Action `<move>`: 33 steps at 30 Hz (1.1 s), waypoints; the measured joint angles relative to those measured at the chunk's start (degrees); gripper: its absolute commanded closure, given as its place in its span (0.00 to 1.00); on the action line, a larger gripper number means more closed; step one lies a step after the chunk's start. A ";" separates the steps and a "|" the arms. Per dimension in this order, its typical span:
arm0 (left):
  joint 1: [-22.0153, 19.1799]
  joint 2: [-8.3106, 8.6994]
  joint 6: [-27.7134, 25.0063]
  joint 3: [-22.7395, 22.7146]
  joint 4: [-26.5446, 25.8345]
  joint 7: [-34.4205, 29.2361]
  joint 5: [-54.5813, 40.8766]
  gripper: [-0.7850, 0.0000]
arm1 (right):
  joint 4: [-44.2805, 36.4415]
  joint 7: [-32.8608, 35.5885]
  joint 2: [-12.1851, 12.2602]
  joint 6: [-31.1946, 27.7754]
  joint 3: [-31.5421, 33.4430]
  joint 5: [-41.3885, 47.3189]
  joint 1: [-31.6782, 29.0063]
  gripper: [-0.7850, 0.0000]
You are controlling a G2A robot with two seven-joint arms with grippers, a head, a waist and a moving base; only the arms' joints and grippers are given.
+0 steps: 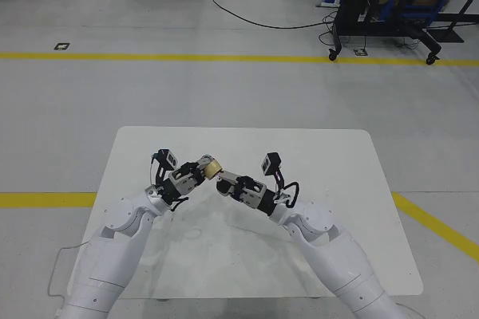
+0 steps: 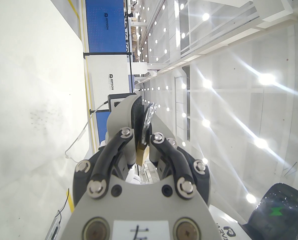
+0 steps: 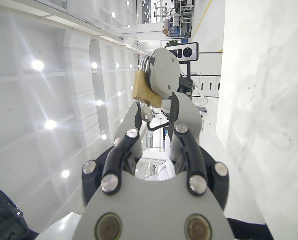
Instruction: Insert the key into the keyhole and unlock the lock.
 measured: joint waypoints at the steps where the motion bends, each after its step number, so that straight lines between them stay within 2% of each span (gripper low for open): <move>1: 0.02 0.00 -0.10 -0.03 -0.02 -0.02 0.04 1.00 | 0.17 -0.05 -0.03 0.03 -0.04 0.21 0.09 0.99; 12: -0.02 0.08 -1.77 0.07 -0.23 0.12 2.36 1.00 | 1.54 1.39 -0.40 3.01 -0.16 6.79 0.74 1.00; 19: -0.06 0.12 -4.77 0.01 -0.69 -0.41 4.04 1.00 | 6.29 7.11 -1.37 15.30 0.72 28.18 2.08 1.00; 21: -0.06 0.15 -5.52 -0.01 -0.78 -0.61 4.44 1.00 | 7.62 7.59 -1.52 16.88 0.79 31.63 2.92 1.00; 33: 0.76 0.54 -14.36 -0.19 -2.64 0.04 13.95 1.00 | 9.72 9.46 -1.91 19.39 0.69 36.08 4.08 1.00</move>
